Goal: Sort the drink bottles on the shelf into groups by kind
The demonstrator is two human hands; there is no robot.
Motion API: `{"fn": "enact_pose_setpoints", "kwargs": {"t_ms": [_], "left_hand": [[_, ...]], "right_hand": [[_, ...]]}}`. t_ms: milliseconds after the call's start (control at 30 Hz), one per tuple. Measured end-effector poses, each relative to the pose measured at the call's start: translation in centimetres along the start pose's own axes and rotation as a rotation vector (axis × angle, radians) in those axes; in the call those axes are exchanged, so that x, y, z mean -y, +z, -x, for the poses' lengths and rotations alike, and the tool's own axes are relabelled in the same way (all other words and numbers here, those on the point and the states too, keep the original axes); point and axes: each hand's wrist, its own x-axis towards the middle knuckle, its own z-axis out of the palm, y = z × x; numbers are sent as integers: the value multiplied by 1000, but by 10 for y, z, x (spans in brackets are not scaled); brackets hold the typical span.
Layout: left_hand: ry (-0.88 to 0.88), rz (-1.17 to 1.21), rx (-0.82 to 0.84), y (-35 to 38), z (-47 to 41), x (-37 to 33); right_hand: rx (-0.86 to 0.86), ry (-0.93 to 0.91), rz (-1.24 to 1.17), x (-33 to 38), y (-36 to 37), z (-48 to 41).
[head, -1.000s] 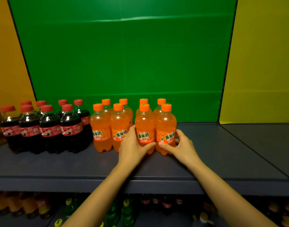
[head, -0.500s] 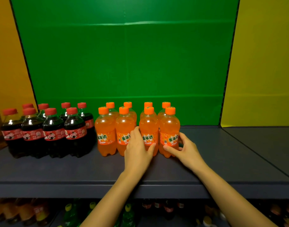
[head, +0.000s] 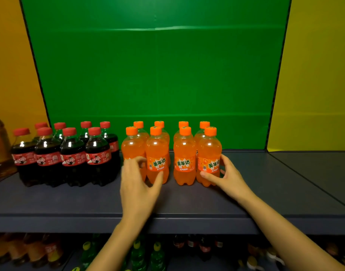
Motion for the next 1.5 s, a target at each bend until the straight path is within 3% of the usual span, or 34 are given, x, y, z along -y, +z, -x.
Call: {"fn": "enact_pose_setpoints", "kwargs": {"t_ms": [100, 267, 400, 700, 1400, 1500], "left_hand": [[-144, 11, -10, -17, -17, 23], [-370, 215, 305, -26, -43, 44], [-482, 369, 408, -20, -54, 54], [-436, 564, 476, -9, -65, 66], [-381, 617, 451, 3, -62, 73], [-389, 614, 425, -7, -58, 74]], "right_hand": [[25, 42, -75, 4, 4, -3], [57, 68, -271, 14, 12, -14], [40, 88, -377, 16, 13, -21], [73, 91, -352, 11, 15, -20], [74, 57, -284, 11, 21, -23], [1, 60, -252, 16, 16, -12]]}}
